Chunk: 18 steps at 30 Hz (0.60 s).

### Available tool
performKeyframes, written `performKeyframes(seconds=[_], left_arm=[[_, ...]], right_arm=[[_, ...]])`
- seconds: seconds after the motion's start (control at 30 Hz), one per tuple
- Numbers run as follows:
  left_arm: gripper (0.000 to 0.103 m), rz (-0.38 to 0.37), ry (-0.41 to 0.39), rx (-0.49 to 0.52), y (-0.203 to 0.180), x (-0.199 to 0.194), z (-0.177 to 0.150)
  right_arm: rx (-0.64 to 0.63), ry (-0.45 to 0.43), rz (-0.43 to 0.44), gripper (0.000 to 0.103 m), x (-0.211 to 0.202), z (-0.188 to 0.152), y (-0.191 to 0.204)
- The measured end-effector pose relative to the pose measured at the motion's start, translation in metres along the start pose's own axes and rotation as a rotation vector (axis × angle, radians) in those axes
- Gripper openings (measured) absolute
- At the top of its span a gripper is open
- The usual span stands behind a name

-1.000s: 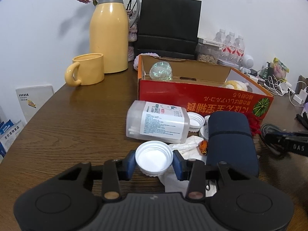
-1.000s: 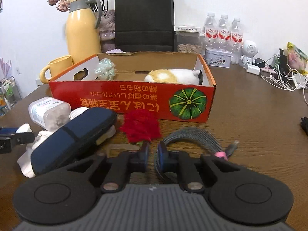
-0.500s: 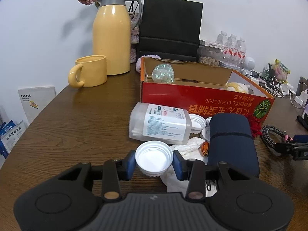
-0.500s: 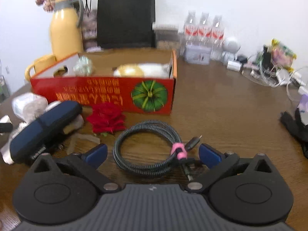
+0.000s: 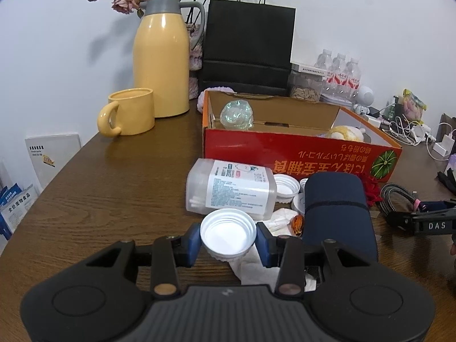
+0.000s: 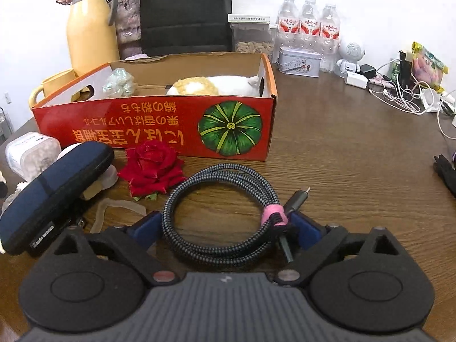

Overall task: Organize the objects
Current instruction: 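Grasp the white bottle cap with the left tool while the right tool grasps the black braided cable, then carry the cap and cable into the box and open both tools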

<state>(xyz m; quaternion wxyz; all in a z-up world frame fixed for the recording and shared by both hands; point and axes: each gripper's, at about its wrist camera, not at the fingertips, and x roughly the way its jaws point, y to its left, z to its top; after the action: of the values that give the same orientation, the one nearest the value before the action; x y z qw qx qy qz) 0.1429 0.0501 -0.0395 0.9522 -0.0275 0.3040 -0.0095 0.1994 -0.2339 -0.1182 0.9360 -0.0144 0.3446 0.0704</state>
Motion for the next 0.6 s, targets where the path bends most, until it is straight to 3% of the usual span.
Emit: performKeyframes(seconds=[0.3, 0.6], left_arm=[[0.039, 0.0, -0.065, 0.01, -0.005, -0.009, 0.015], [0.039, -0.016, -0.133, 0.028, -0.024, -0.004, 0.049]], right_arm=[[-0.007, -0.09, 0.008, 0.094, -0.023, 0.007, 0.0], [-0.034, -0.208, 0.05, 0.094, -0.043, 0.041, 0.013]])
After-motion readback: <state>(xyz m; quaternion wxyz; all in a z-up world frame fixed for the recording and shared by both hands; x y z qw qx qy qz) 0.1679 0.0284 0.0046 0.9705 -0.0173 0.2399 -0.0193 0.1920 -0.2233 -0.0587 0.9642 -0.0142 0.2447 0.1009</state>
